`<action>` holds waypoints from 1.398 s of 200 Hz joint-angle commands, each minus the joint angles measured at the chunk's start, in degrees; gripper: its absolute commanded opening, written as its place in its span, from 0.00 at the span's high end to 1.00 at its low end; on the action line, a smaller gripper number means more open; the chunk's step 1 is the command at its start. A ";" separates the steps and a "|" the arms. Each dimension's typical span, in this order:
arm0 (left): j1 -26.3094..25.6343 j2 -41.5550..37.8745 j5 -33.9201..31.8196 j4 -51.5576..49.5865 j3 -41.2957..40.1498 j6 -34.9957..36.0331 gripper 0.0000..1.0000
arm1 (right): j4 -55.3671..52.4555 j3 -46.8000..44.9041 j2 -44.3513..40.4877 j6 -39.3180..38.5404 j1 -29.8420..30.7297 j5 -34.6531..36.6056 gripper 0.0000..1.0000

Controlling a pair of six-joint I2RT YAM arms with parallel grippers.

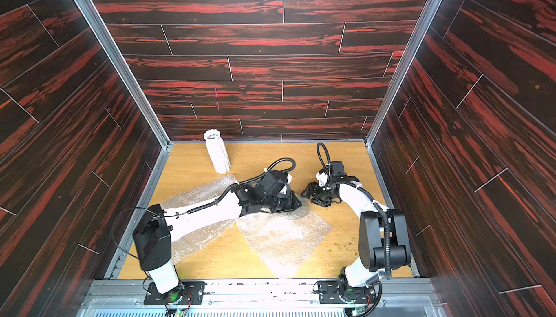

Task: Unwrap the vase from the bubble wrap
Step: Pick up the vase from the bubble wrap, then place the vase at the center of the board.

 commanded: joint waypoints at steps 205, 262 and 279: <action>22.49 33.21 -5.97 -36.31 65.19 23.22 1.00 | -20.67 -0.68 -20.62 -4.98 -8.03 7.10 0.34; 27.17 35.26 -2.30 -36.70 65.96 23.26 1.00 | -20.76 -0.87 -21.70 -3.82 -7.94 7.20 0.34; 27.93 35.64 -1.50 -38.17 66.26 23.00 1.00 | -20.59 -1.06 -21.70 -3.55 -7.94 7.07 0.34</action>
